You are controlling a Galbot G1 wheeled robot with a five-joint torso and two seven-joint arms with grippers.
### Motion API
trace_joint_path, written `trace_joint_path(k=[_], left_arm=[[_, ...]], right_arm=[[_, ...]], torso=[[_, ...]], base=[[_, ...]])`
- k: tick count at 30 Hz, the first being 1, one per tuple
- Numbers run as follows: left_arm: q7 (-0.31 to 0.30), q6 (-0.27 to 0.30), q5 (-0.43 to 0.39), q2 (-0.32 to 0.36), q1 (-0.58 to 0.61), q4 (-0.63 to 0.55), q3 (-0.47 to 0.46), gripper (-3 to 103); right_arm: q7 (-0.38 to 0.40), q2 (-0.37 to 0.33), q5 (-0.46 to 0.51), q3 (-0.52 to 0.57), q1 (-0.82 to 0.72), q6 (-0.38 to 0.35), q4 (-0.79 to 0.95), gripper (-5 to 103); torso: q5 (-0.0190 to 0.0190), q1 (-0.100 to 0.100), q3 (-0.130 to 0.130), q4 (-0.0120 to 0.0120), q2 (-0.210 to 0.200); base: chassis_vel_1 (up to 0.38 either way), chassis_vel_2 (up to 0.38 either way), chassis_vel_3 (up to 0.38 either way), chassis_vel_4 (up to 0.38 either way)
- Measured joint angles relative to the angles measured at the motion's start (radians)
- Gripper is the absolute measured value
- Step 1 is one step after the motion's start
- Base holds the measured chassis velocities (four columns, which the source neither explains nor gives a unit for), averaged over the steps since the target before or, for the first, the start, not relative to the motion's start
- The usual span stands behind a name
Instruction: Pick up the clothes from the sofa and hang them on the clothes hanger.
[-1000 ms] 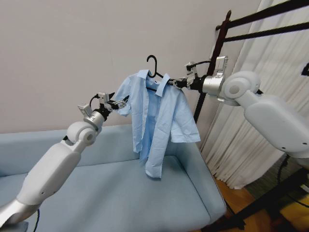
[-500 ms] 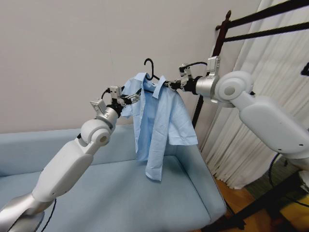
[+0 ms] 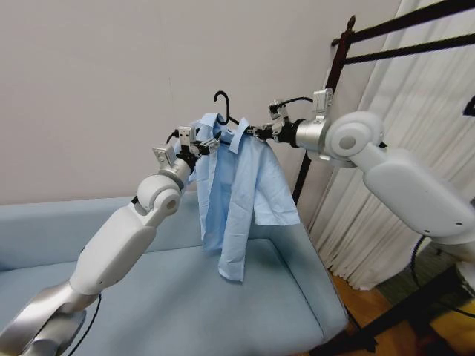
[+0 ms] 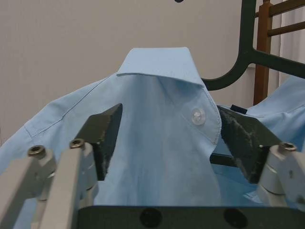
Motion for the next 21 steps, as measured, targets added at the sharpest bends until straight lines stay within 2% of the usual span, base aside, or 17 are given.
trace_joint_path(k=[3,5,6,11,12,14,15,16,17,19,21], left_arm=[[0.001,0.001,0.001,0.0,-0.003,0.005,0.0,58],[0.003,0.002,0.001,-0.002,-0.006,0.013,0.0,47],[0.003,0.002,0.001,-0.002,-0.006,0.013,0.0,47],[0.007,0.002,0.002,-0.008,-0.01,0.022,0.0,26],[0.007,0.002,0.002,-0.008,-0.01,0.022,0.0,26],[0.008,0.002,0.003,-0.009,-0.01,0.021,0.0,15],[0.009,0.002,0.003,-0.01,-0.01,0.02,0.0,15],[0.009,0.002,0.004,-0.011,-0.01,0.019,0.001,10],[0.009,0.002,0.004,-0.011,-0.01,0.019,0.001,10],[0.01,0.002,0.004,-0.013,-0.015,0.02,0.003,2],[0.012,0.002,0.003,-0.015,-0.026,0.025,0.005,1]], right_arm=[[-0.003,0.001,0.0,0.0,0.0,0.002,0.0,2],[-0.005,0.003,0.0,0.0,0.0,0.003,0.001,2],[-0.005,0.003,0.0,0.0,0.0,0.003,0.001,2],[-0.008,-0.001,-0.001,0.0,0.0,0.006,0.0,2],[-0.008,-0.001,-0.001,0.0,0.0,0.006,0.0,2],[-0.009,-0.006,-0.003,0.0,-0.001,0.006,-0.001,2],[-0.009,-0.008,-0.005,0.0,-0.002,0.007,-0.002,2],[-0.011,-0.01,-0.008,0.0,-0.004,0.008,-0.003,2],[-0.011,-0.01,-0.008,0.0,-0.004,0.008,-0.003,2],[-0.016,-0.011,-0.017,0.0,-0.007,0.011,-0.005,2],[-0.019,-0.012,-0.025,0.002,-0.012,0.012,-0.005,2]], torso=[[0.0,0.0,0.0,0.0,0.0],[0.0,0.0,0.0,0.0,0.0],[0.0,0.0,0.0,0.0,0.0],[0.0,0.0,0.0,0.0,0.0],[0.0,0.0,0.0,0.0,0.0],[0.0,0.0,0.0,0.0,0.0],[0.0,0.0,0.0,-0.0001,0.0],[0.0,0.0,0.0,0.0,0.0],[0.0,0.0,0.0,0.0,0.0],[0.0,0.0,0.0,0.0,0.0],[0.0,0.0,0.0,0.0,0.0]], base=[[0.0,0.0,0.0,0.0],[0.0,0.0,0.0,0.0],[0.0,0.0,0.0,0.0],[0.0,0.0,0.0,0.0],[0.0,0.0,0.0,0.0],[0.0,0.0,0.0,0.0],[0.0,0.0,0.0,0.0],[0.0,0.0,0.0,0.0],[0.0,0.0,0.0,0.0],[0.0,0.0,0.0,0.0],[0.0,0.0,0.0,0.0]])
